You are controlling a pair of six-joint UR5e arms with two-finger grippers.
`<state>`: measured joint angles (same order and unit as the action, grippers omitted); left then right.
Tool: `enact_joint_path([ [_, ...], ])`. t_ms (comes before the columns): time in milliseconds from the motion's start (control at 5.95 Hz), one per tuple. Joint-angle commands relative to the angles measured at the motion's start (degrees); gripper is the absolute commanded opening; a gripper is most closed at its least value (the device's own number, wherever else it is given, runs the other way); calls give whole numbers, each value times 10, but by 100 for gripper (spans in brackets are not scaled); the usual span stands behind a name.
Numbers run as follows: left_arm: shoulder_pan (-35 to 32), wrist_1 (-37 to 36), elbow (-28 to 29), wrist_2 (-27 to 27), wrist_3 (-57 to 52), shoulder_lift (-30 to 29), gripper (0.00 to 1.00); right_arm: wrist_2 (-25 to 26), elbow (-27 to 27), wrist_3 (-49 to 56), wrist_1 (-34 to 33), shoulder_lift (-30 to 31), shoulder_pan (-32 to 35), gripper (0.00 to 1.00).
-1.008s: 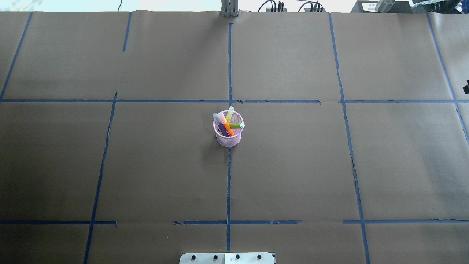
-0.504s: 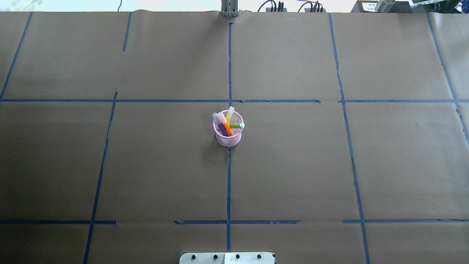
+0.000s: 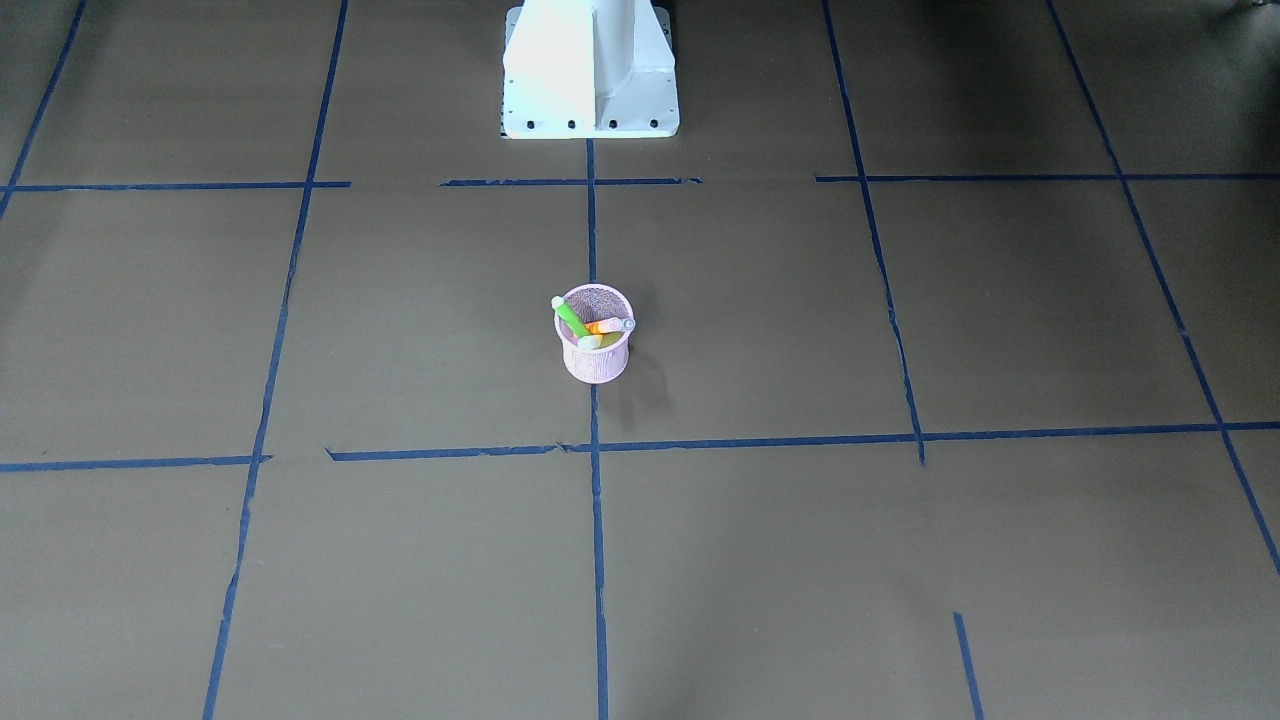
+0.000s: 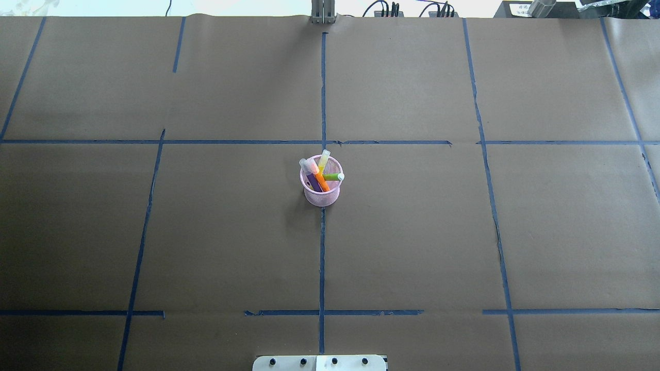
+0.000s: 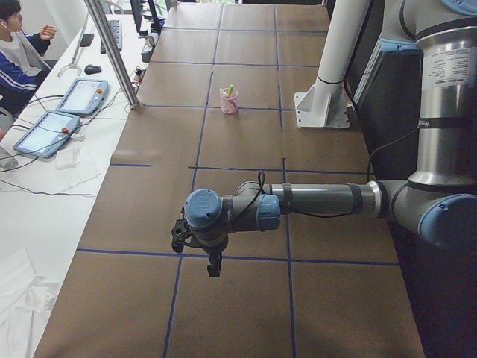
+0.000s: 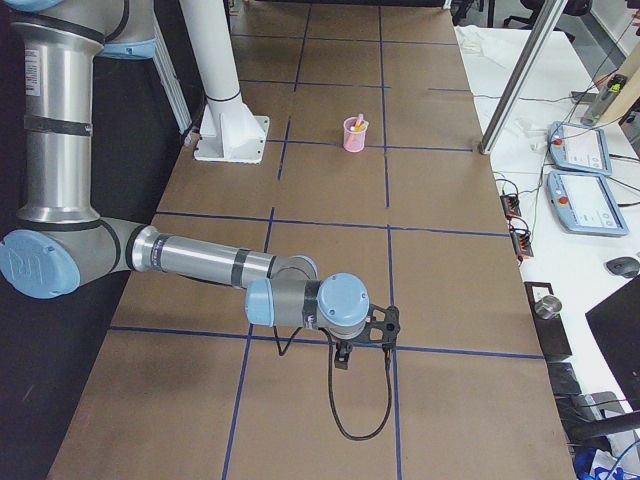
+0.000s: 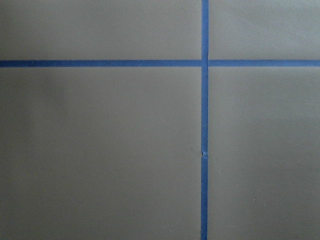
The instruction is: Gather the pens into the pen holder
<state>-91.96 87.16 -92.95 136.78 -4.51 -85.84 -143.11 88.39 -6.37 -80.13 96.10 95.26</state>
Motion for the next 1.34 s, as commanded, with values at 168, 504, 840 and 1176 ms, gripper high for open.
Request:
enact_joint_path([
  [168,0,0,-2,1,0,0,100,2,34,-3,-39,5,16,100],
  [504,0,0,-2,0,0,-1,100,18,50,-4,-70,7,13,100],
  [840,0,0,-2,0,0,-1,100,41,49,-3,-71,11,5,100],
  [1176,1,0,-2,-2,0,-2,100,36,45,3,-65,18,5,100],
])
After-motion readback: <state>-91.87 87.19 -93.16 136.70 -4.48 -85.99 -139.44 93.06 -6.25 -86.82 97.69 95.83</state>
